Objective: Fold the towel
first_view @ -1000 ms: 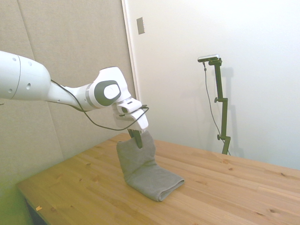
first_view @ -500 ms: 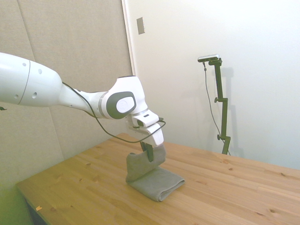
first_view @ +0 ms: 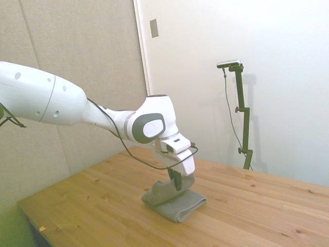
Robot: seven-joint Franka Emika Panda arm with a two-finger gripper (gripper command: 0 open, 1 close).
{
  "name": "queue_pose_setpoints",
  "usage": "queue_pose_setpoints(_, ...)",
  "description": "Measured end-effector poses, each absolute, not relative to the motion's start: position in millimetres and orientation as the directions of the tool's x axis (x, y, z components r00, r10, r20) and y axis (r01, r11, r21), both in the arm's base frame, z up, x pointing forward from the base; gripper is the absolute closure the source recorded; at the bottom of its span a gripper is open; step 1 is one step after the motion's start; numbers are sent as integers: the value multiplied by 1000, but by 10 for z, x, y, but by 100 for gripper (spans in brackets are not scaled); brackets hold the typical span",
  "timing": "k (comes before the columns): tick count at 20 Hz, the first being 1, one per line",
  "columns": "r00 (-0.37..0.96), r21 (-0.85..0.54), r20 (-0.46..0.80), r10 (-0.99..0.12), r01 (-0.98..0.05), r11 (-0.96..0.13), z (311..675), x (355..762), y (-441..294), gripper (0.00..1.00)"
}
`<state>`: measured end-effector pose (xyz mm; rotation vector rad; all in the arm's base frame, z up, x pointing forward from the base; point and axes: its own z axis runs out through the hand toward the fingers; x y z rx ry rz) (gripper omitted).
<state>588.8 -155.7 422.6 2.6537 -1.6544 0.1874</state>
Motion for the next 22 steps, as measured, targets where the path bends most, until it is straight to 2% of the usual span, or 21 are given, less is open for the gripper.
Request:
queue_pose_setpoints(13, 432, -84, 123, -894, -893, -443, 4445, 5785, -1637, 0)
queue_pose_setpoints(18, 463, -66, 92, -881, -880, -470, 4479, 5539, -1489, 0)
queue_pose_setpoints(22, 518, -59, 71, -852, -851, -522, 4542, 5179, -1322, 0)
